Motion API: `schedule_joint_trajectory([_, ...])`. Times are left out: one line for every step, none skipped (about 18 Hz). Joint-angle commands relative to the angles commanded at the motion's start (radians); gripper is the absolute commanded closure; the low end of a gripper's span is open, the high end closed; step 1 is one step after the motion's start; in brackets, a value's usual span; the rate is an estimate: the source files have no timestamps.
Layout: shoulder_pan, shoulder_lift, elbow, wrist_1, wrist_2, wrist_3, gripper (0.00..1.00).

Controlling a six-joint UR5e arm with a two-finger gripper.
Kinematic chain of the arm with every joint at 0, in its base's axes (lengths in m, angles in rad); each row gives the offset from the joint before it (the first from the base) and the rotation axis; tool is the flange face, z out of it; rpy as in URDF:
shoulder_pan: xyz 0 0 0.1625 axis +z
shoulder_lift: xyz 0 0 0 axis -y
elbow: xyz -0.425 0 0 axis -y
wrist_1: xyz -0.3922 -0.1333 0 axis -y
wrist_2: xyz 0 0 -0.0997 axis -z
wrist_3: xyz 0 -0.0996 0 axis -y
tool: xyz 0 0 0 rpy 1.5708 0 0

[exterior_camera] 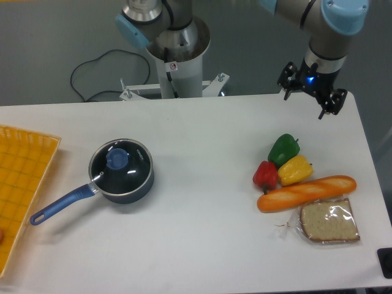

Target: Open the lid

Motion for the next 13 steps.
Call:
schedule_joint_trajectory([0.000,0.000,0.002,0.006,0.000,0.000,0.00])
schedule_joint_trajectory([0.000,0.000,0.002,0.008,0.000,0.000,0.00])
schedule_joint_trajectory([0.000,0.000,0.000,0.009,0.002,0.002,0.00])
schedule_joint_trajectory([-0.002,0.000,0.000,0.009,0.002,0.002,0.00])
schedule_joint_trajectory([-0.005,0.002,0.000,0.011,0.002,0.002,0.00])
schedule_joint_trajectory([-0.017,0.002,-0.002,0.011,0.000,0.002,0.00])
schedule_joint_trajectory([-0.024,0.002,-0.008,0.014,0.002,0.002,0.00])
schedule_joint_trajectory([-0.025,0.000,-0.009,0.012,0.000,0.002,0.00])
schedule_joint_trajectory([-0.025,-0.002,-0.009,0.012,-0.005,0.003,0.00])
schedule_joint_trajectory([-0.028,-0.002,-0.014,0.011,-0.008,0.003,0.00])
schedule_joint_trajectory([-0.032,0.003,-0.023,0.012,-0.006,0.002,0.00])
schedule_joint_trajectory([-0.041,0.008,-0.023,0.012,-0.005,0.002,0.00])
schedule_joint_trajectory([-0.049,0.017,-0.023,0.012,-0.005,0.002,0.00])
